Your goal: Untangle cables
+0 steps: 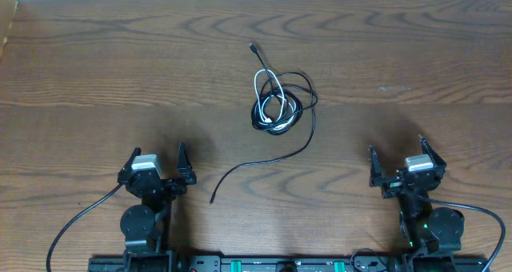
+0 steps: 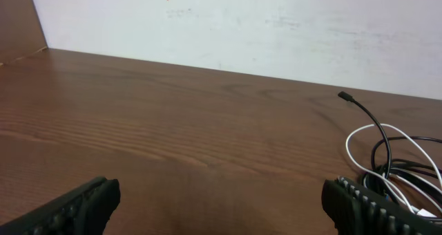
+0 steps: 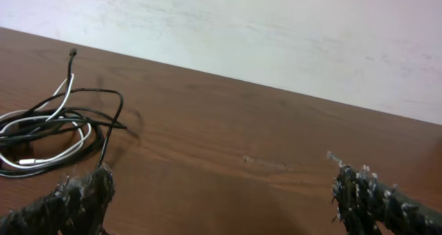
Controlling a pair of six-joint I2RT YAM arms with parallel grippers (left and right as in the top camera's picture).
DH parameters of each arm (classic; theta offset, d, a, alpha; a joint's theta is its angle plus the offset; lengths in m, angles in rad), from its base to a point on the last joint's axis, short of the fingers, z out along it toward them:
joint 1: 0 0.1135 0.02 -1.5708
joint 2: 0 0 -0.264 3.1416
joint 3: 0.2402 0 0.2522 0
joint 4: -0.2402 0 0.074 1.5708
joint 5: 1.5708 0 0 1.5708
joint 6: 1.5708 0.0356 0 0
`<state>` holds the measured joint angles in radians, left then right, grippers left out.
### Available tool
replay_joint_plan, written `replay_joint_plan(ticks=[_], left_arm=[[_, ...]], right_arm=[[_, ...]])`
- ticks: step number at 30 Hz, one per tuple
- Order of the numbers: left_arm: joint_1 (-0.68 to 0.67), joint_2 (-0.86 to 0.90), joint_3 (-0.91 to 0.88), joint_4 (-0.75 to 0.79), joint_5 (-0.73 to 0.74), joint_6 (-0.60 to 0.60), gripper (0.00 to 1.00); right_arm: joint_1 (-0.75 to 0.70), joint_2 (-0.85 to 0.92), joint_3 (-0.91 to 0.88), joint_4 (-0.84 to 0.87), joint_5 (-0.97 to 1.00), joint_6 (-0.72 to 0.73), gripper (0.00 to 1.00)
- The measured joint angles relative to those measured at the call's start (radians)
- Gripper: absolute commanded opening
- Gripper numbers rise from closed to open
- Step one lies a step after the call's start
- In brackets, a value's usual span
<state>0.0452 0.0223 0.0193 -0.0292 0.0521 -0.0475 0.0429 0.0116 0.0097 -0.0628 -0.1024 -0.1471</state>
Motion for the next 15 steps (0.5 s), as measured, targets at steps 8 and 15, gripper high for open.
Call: replay_joint_plan(ticks=[8,15], left_arm=[[0.0,0.0,0.002,0.004,0.031,-0.015,0.98],[0.0,0.022,0.034,-0.038,0.087,-0.031,0.98]], right_arm=[[0.0,0.0,-0.001,0.08,-0.1,0.0,0.99],[0.0,0.0,-0.001,0.143,-0.196,0.0,0.99]])
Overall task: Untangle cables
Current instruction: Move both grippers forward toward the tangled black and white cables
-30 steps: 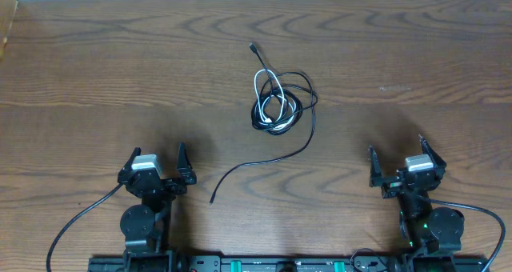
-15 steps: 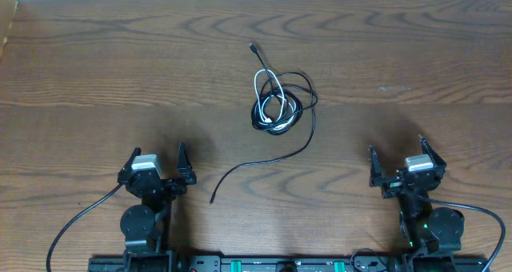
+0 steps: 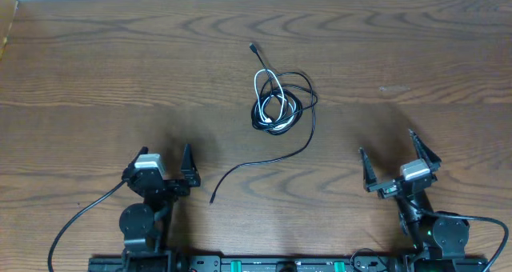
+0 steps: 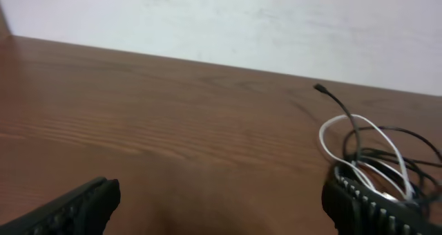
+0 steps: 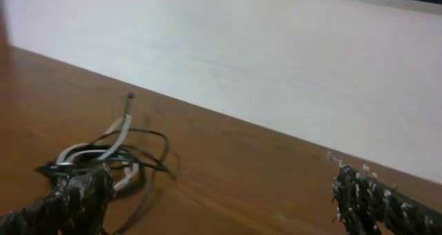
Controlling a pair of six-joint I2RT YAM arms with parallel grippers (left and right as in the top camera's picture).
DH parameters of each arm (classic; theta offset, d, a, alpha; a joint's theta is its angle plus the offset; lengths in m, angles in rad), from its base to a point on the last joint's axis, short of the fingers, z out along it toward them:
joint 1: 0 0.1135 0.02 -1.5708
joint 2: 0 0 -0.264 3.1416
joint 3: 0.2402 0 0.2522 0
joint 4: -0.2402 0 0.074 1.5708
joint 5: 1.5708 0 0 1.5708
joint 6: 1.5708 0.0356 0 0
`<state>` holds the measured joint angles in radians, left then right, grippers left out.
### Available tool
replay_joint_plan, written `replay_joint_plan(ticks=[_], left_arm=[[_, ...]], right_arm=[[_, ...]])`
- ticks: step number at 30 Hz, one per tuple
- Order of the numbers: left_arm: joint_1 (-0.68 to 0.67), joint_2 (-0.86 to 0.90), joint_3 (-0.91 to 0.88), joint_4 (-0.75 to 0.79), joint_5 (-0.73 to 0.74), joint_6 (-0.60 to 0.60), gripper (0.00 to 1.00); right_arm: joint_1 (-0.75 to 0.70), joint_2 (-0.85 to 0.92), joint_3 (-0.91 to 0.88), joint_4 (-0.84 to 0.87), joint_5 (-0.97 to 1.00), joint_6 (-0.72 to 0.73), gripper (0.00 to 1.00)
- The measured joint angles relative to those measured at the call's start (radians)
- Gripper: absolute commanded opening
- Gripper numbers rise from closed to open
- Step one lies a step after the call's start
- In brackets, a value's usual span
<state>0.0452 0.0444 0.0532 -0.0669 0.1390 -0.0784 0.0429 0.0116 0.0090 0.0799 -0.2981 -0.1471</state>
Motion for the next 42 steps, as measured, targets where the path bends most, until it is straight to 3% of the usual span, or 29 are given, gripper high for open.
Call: replay_joint_plan(ticks=[9,20,25,28,35,42], left_arm=[[0.0,0.132,0.209,-0.103,0.08,0.0,0.98],[0.0,0.262,0.322,-0.111,0.111,-0.003,0.98],[0.0,0.372,0.401,-0.117,0.114,0.0,0.98],[0.0,0.452,0.481,-0.158,0.116,0.001,0.98],[0.0,0.692,0.744,-0.361,0.119,0.039,0.98],[0.0,1.009,1.15,-0.648,0.16,0.065,0.98]], right_arm=[[0.0,0.0,0.032,-0.051,-0.166,0.0,0.99],[0.0,0.08,0.124,-0.102,-0.243,-0.002,0.99],[0.0,0.209,0.207,-0.144,-0.263,-0.031,0.99],[-0.002,0.312,0.305,-0.251,-0.269,-0.086,0.99],[-0.002,0.585,0.574,-0.444,-0.267,-0.186,0.99],[-0.002,0.895,0.867,-0.673,-0.234,-0.277,0.99]])
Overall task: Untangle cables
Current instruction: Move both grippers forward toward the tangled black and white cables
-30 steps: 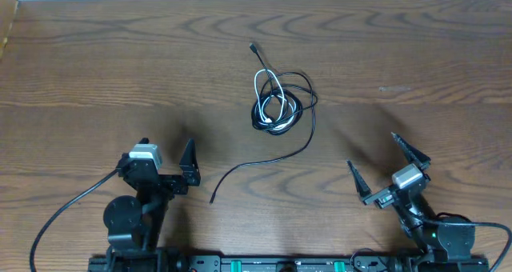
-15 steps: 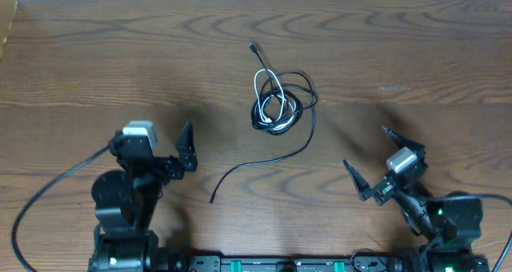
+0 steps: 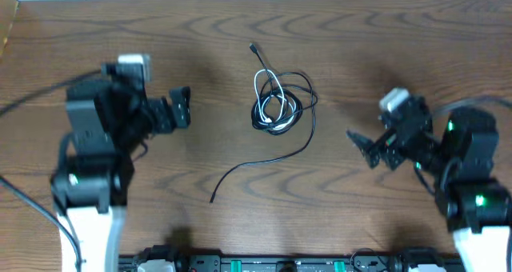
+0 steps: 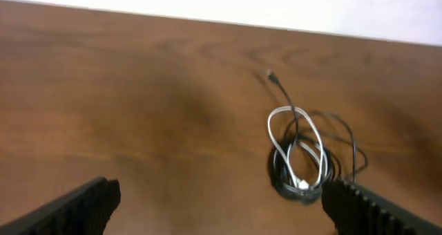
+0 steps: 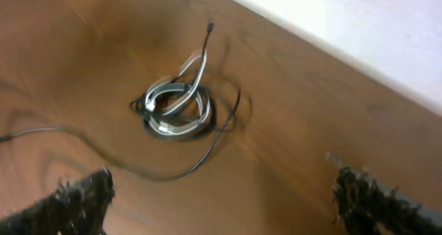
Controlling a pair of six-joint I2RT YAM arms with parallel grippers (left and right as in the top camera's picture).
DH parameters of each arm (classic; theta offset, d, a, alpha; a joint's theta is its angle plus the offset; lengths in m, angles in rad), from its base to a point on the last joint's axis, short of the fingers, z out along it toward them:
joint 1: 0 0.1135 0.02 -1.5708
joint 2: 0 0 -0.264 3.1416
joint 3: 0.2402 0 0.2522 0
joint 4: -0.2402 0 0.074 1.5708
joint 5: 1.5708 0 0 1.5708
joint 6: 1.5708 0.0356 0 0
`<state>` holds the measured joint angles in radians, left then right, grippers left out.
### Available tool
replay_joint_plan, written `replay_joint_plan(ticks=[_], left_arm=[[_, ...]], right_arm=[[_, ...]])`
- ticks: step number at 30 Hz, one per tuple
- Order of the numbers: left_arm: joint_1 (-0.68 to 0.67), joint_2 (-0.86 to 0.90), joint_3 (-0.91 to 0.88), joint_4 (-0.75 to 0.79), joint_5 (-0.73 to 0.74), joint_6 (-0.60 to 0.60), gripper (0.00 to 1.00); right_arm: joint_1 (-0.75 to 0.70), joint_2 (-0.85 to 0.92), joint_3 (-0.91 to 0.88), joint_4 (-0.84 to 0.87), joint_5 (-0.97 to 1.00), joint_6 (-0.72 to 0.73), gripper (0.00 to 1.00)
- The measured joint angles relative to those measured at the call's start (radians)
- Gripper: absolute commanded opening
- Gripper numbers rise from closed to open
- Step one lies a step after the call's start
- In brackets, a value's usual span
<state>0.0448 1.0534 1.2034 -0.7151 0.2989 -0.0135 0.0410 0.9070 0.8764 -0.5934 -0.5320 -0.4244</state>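
A tangled bundle of black and white cable [image 3: 276,106] lies on the wooden table [image 3: 416,48], a little beyond its middle. One black tail [image 3: 240,170] trails toward the front, and a black plug end [image 3: 253,46] points to the far side. My left gripper [image 3: 172,112] hangs open above the table, left of the bundle, with nothing between its fingers. My right gripper [image 3: 374,150] hangs open to the right of it, also empty. The left wrist view shows the bundle [image 4: 300,162] ahead of the left gripper [image 4: 221,211]. In the right wrist view the bundle [image 5: 176,110] lies ahead of the right gripper [image 5: 221,207].
A white wall [image 4: 276,3] runs along the table's far edge. A side board [image 3: 6,24] stands at the far left corner. The arms' base rail [image 3: 256,264] lies along the front edge.
Both arms have risen from low by the front edge and now stand high over the table, one on each side of the bundle. Both grippers stay open. The cables have not moved.
At first both grippers sat low and open near the front edge, looking across the table at the bundle. Then the right one was slightly raised and the left was turned toward the cables. Now both look down on the bundle from either side.
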Motion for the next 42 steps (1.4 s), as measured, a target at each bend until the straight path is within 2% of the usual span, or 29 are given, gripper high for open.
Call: replay_joint_plan(ticks=[3,4,6,8,15,18,19,20,21,23,30,36,42], left_arm=[[-0.003,0.135,0.186,-0.132,0.012,0.016,0.98],[-0.006,0.169,0.227,-0.158,0.011,0.025,0.98],[-0.028,0.267,0.369,-0.275,0.014,0.057,0.98],[-0.051,0.332,0.439,-0.313,0.015,0.072,0.98],[-0.075,0.449,0.457,-0.362,0.018,0.09,0.98],[-0.075,0.478,0.457,-0.362,0.042,0.09,0.99],[-0.075,0.486,0.457,-0.355,0.062,0.09,0.96],[-0.078,0.492,0.457,-0.351,0.071,0.09,0.93],[-0.082,0.498,0.457,-0.351,0.076,0.09,0.89],[-0.099,0.518,0.458,-0.346,0.084,0.09,0.87],[-0.197,0.681,0.458,-0.248,0.096,-0.002,0.72],[-0.257,0.827,0.458,-0.172,0.096,-0.069,0.72],[-0.295,0.926,0.458,-0.129,0.097,-0.101,0.63]], right_arm=[[0.0,0.138,0.145,-0.106,0.019,-0.033,0.99],[0.0,0.203,0.222,-0.198,0.029,-0.055,0.99],[0.0,0.292,0.332,-0.259,0.034,-0.072,0.99],[0.0,0.365,0.416,-0.305,0.037,-0.083,0.99],[0.0,0.429,0.463,-0.293,0.033,-0.079,0.99],[0.0,0.429,0.463,-0.292,-0.008,-0.023,0.99],[0.0,0.429,0.463,-0.287,-0.038,0.004,0.84],[0.0,0.429,0.463,-0.285,-0.05,0.013,0.72],[0.0,0.429,0.463,-0.28,-0.066,0.027,0.7],[0.0,0.429,0.463,-0.274,-0.074,0.07,0.75],[0.0,0.429,0.464,-0.289,0.102,0.266,0.81],[0.0,0.448,0.464,-0.313,0.269,0.408,0.79],[0.0,0.52,0.464,-0.315,0.314,0.447,0.78]])
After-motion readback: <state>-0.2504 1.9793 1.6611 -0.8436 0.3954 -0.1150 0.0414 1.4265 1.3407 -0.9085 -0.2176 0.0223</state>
